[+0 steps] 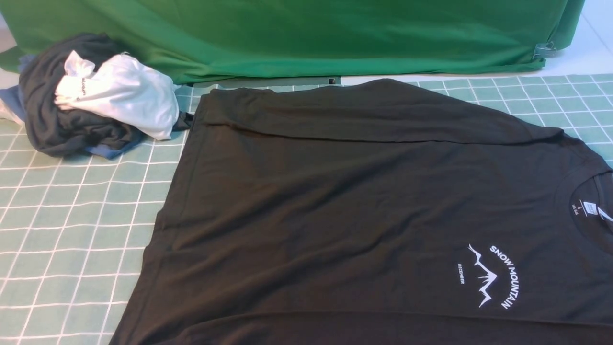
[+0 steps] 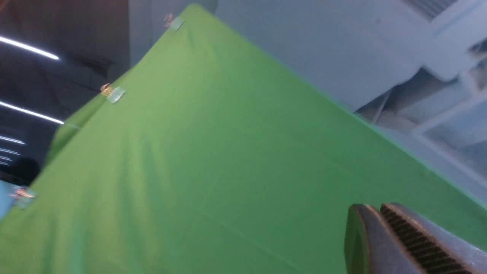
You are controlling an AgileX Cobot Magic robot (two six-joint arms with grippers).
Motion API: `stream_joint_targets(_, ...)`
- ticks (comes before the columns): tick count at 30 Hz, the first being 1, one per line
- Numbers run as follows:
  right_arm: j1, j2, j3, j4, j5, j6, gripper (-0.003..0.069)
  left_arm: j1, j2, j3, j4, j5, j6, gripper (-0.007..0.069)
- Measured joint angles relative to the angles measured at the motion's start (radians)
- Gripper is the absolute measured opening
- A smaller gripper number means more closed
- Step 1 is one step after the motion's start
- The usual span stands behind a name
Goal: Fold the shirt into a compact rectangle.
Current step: 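Grasp the left edge of the dark T-shirt lying flat on the table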
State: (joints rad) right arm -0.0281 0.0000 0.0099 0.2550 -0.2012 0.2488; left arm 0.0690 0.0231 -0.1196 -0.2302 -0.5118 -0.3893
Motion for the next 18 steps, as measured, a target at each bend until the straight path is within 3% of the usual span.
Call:
stream_joint_targets(4,0.0,0.0,0.0,0.007,-0.051,0.006,0.0244,0.0,0.111,-0.234,0.054,0.295,-0.005,0.0034)
stream_joint_targets(6,0.0,0.0,0.0,0.011,-0.084,0.012,0.0244,0.0,0.233,-0.379,0.097,0.583,0.006,0.0034)
stream_joint_targets(8,0.0,0.0,0.0,0.012,-0.131,0.068,0.0237,0.0,0.368,-0.507,0.102,0.868,0.075,0.0034)
stream_joint_targets(9,0.001,-0.001,-0.015,0.004,-0.111,0.118,0.0209,0.0,0.453,-0.576,0.097,1.054,0.146,0.0034)
stream_joint_targets(11,0.014,0.002,-0.084,-0.046,-0.016,0.15,0.0131,0.0,0.593,-0.629,0.072,1.268,0.261,0.0034)
stream_joint_targets(14,0.051,0.06,-0.242,-0.13,0.152,0.14,0.0034,0.0,0.737,-0.631,0.008,1.415,0.373,0.0034)
stream_joint_targets(18,0.141,0.285,-0.484,-0.166,0.424,-0.003,0.0008,-0.006,0.89,-0.551,-0.155,1.419,0.551,0.0008)
